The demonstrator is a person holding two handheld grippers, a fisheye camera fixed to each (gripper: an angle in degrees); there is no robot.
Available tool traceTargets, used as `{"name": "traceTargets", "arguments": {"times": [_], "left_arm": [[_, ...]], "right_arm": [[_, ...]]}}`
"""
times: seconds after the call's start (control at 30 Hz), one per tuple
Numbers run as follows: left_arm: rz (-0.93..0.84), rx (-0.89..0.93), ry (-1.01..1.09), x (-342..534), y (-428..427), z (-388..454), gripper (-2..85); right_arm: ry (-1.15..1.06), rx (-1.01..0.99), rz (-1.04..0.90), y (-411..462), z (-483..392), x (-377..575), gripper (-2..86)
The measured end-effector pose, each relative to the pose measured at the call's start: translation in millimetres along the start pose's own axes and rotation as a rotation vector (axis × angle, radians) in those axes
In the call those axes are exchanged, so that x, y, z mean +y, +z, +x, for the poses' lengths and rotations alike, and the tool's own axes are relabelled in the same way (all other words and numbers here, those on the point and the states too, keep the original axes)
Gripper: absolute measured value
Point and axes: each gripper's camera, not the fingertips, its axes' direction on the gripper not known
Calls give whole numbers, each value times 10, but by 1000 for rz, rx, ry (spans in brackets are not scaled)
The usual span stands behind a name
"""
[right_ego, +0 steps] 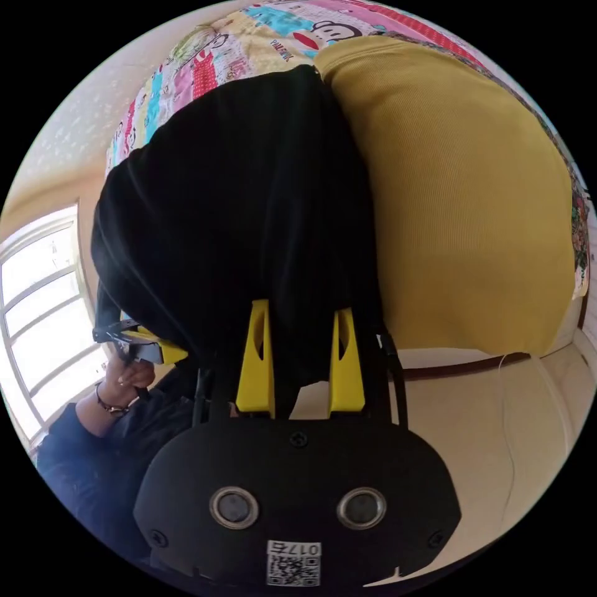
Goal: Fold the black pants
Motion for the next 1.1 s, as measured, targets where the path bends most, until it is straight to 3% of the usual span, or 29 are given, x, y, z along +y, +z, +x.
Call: {"name": "traceTargets", "arguments": {"times": [0.13, 0.23, 0.37, 0.47, 0.73, 0.97, 1.03, 1.1], "left_arm": [[82, 53, -45, 251, -436, -238, 88], [142, -21, -235, 669, -904, -788, 68], [140, -281, -703, 1742, -1768, -1562, 54], [225, -310, -993, 2694, -2340, -1729, 24], [493, -118, -1056, 3988, -2742, -1506, -8], [587, 357, -1177, 4356, -2181, -1700, -9], [646, 470, -1173, 4444, -2184, -1704, -9], [729, 560, -1172, 4612, -2363, -1691, -8]], "right_arm": [[-40, 16, 61, 95, -160, 206, 138], [-30, 1, 84, 173, -227, 339, 140], [-10, 2, 68, 268, -356, 479, 142], [14, 56, 53, 325, -551, 602, 141], [95, 451, 56, -54, -1393, 1154, 106], [-38, 790, 216, -600, -2510, 1609, 19], [-57, 964, 337, -713, -3016, 1866, 11], [-111, 976, 454, -774, -3407, 2118, 7]]}}
